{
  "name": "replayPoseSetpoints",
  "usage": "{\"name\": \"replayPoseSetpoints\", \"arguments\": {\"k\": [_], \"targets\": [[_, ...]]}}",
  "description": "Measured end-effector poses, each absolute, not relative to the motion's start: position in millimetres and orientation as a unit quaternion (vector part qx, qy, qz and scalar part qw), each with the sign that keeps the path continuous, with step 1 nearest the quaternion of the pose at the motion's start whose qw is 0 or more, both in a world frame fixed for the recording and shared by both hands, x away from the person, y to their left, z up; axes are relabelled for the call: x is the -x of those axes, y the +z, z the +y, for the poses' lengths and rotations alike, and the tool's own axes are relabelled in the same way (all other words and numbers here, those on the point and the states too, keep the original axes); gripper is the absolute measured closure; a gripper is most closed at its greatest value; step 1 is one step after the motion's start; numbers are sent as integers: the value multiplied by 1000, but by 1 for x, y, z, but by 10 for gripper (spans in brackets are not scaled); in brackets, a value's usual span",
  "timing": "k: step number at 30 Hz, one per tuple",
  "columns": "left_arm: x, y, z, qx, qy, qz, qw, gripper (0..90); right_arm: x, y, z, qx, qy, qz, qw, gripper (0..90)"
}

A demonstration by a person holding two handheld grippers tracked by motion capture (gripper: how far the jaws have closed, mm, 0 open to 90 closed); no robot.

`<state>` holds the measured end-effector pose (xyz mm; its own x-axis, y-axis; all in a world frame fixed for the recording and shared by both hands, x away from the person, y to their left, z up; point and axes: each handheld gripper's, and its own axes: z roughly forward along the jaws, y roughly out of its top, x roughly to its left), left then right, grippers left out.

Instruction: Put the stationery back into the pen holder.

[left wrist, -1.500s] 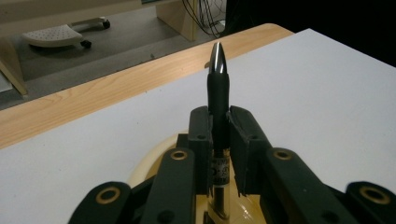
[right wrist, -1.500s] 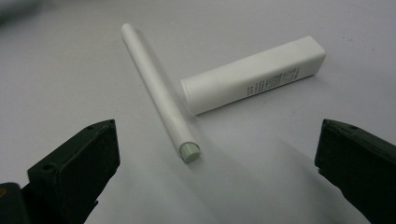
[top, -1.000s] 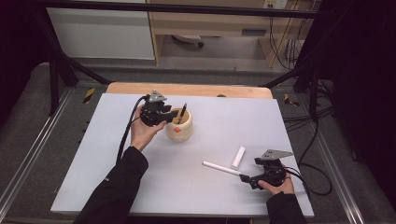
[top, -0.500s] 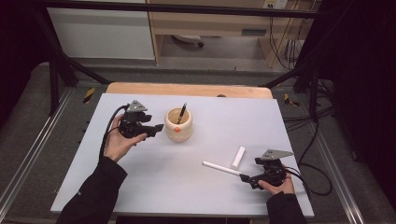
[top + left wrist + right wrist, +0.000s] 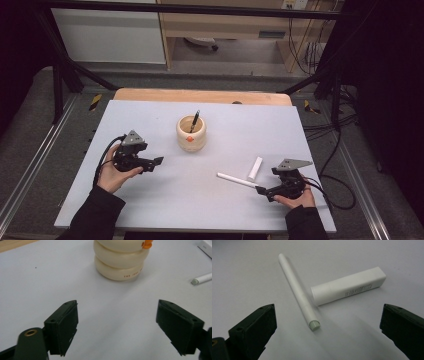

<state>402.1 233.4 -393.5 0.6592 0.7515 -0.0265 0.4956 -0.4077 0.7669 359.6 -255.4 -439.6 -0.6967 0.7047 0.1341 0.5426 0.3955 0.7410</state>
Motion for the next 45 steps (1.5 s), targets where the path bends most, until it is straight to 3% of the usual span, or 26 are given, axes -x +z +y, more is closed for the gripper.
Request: {"name": "replayPoseSetpoints", "arguments": {"k": [8, 22, 45], "targets": [[-385, -409, 242, -824, 155, 382, 388, 55, -367, -423, -238, -347, 388, 848, 106, 64], [-369, -429, 250, -835, 151, 378, 371, 33, -400, -413, -180, -289, 354, 887, 64, 191], [-366, -441, 258, -836, 149, 382, 365, 33, -395, -431, -172, -256, 322, 910, 49, 644]]}}
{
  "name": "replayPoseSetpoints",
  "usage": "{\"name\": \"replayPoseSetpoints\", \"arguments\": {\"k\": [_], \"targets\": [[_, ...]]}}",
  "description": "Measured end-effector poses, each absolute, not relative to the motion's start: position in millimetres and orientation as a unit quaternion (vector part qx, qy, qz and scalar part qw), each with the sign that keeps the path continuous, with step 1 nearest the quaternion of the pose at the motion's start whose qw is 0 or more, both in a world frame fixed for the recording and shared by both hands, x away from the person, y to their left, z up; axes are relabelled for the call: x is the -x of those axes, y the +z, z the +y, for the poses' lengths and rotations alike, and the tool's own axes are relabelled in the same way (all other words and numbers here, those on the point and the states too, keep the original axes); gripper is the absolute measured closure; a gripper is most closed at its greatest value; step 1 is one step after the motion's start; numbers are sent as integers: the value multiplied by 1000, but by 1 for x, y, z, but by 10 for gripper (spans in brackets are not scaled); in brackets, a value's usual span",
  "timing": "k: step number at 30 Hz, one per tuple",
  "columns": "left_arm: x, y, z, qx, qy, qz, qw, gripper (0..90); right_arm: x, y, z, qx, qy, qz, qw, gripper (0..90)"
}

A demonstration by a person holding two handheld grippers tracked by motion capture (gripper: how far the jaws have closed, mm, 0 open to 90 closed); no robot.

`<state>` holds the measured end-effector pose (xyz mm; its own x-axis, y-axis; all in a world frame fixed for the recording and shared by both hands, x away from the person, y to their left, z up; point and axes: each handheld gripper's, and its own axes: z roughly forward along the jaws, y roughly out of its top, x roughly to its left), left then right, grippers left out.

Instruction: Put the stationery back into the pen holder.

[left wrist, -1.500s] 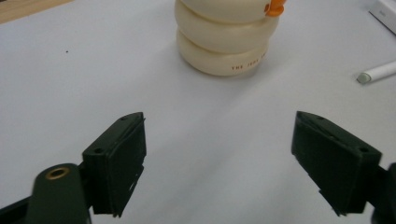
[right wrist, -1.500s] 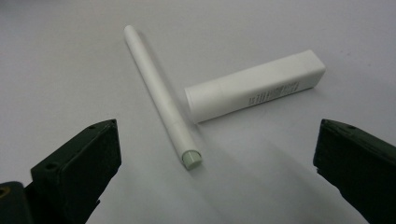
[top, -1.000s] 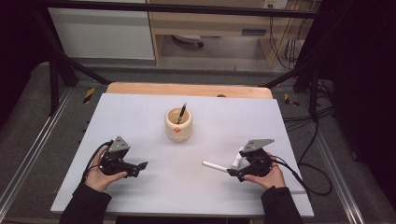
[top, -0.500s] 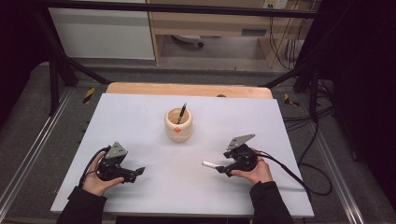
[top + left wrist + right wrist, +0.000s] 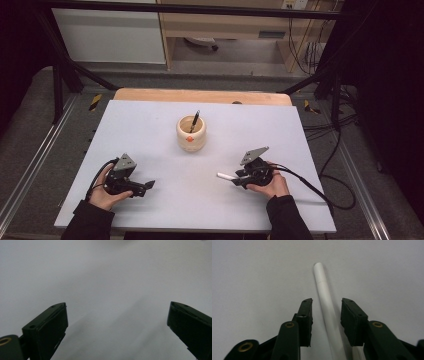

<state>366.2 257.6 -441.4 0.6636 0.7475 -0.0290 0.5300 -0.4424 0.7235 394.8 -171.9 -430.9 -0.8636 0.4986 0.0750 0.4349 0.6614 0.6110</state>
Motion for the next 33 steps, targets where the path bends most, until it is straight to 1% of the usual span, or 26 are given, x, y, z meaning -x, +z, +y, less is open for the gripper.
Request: {"name": "replayPoseSetpoints", "arguments": {"k": [5, 7, 18, 23, 33], "targets": [[-366, -442, 258, -836, 149, 382, 364, 33, -396, -433, -172, -256, 315, 913, 48, 714], [-367, -442, 258, -837, 149, 382, 364, 33, -397, -434, -172, -253, 314, 914, 48, 728], [-367, -442, 258, -838, 149, 380, 362, 34, -399, -437, -172, -245, 302, 920, 47, 758], [-367, -442, 258, -839, 150, 379, 360, 35, -402, -438, -173, -237, 302, 923, 36, 782], [-367, -442, 258, -839, 151, 378, 361, 35, -404, -437, -174, -242, 304, 921, 26, 787]]}}
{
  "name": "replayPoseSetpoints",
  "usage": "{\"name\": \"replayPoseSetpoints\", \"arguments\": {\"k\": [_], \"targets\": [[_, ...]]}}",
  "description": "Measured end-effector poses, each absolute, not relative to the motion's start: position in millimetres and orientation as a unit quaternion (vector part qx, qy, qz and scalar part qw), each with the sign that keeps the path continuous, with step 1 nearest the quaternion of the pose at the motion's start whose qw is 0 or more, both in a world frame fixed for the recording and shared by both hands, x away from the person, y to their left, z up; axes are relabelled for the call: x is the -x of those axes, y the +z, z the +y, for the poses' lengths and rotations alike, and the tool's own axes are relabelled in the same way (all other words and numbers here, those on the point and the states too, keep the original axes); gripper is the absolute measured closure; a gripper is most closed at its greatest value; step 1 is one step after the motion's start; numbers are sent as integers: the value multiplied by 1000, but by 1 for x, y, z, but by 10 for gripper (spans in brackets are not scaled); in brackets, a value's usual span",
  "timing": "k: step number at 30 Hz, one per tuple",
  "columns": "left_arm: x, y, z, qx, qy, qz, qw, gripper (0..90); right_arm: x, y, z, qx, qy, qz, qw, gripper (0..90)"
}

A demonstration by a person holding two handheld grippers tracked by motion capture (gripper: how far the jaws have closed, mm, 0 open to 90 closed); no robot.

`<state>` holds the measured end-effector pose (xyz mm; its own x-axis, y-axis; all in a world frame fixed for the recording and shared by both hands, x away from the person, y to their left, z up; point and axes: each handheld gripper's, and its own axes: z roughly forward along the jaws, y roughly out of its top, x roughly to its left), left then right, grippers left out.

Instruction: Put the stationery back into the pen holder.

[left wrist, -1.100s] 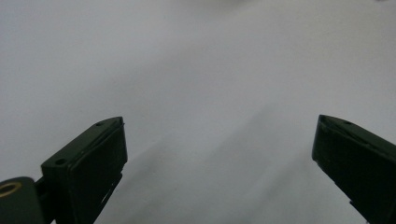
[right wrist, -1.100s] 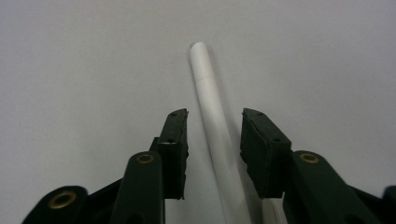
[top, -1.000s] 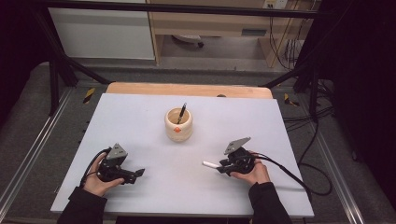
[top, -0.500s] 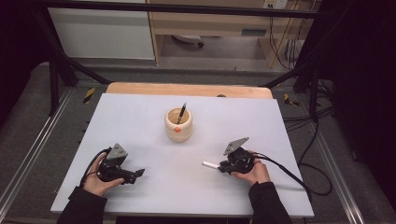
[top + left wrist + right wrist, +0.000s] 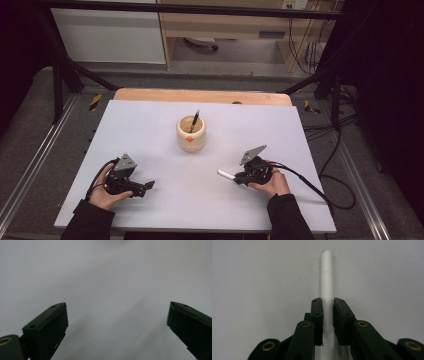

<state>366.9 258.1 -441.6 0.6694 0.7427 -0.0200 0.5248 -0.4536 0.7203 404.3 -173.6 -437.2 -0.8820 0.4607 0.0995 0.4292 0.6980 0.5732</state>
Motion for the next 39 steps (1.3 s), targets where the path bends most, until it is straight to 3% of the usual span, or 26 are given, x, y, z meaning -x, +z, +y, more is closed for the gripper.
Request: {"name": "replayPoseSetpoints", "arguments": {"k": [18, 39], "targets": [[-366, -442, 256, -842, 150, 373, 360, 35, -399, -423, -176, -249, 326, 912, 17, 789], [-367, -443, 258, -841, 149, 377, 359, 35, -396, -406, -181, -291, 409, 862, 70, 789]]}}
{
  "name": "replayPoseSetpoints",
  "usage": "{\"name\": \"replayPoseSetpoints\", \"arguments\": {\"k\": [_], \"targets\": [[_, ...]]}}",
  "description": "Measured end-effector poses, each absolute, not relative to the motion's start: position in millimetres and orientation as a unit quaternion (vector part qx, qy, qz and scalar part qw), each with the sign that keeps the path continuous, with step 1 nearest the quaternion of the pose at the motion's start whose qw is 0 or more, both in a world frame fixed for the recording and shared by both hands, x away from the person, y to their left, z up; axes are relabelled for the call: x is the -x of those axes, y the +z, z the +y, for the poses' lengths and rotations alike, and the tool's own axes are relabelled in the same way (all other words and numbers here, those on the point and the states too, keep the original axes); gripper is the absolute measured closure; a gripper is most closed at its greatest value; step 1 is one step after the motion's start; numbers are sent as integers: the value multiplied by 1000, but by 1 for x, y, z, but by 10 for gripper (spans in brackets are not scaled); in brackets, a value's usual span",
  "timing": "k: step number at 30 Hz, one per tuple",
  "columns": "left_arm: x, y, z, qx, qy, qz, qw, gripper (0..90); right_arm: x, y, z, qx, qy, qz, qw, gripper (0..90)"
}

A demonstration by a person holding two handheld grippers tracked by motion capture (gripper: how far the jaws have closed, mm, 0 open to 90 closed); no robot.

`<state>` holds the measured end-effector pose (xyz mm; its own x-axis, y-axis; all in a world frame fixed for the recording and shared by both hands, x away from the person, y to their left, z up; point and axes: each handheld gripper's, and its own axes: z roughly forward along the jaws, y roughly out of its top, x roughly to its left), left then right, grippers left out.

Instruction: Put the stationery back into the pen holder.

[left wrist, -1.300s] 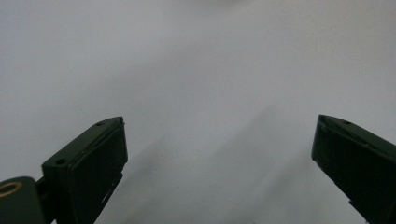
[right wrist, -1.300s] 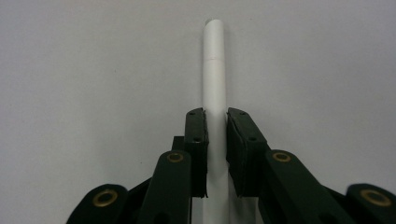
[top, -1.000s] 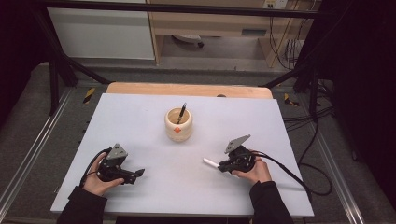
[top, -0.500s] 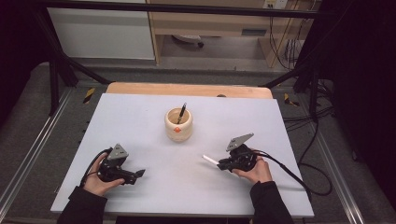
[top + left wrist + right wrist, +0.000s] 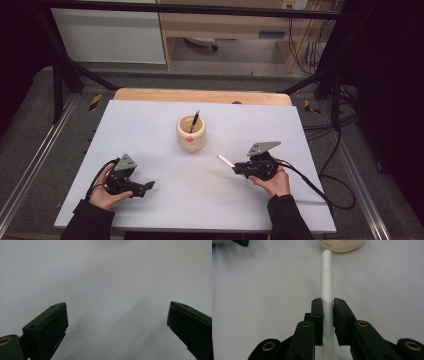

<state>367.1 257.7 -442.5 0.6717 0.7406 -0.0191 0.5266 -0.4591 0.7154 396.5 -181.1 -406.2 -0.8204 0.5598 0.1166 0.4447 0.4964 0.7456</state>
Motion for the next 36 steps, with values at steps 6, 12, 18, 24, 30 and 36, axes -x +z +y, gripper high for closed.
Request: {"name": "replayPoseSetpoints", "arguments": {"k": [6, 12, 18, 24, 30, 36], "targets": [[-367, -443, 258, -840, 149, 380, 359, 35, -396, -399, -184, -309, 447, 834, 93, 789], [-368, -442, 259, -838, 150, 382, 360, 35, -394, -392, -187, -336, 478, 804, 113, 789], [-368, -442, 260, -835, 150, 385, 363, 35, -396, -383, -185, -351, 503, 780, 129, 789], [-368, -441, 260, -834, 151, 385, 365, 35, -399, -371, -174, -356, 536, 750, 152, 789], [-368, -442, 261, -833, 150, 387, 367, 35, -406, -364, -158, -359, 561, 727, 166, 789], [-367, -441, 261, -832, 150, 387, 368, 35, -414, -359, -143, -366, 581, 705, 180, 789]]}}
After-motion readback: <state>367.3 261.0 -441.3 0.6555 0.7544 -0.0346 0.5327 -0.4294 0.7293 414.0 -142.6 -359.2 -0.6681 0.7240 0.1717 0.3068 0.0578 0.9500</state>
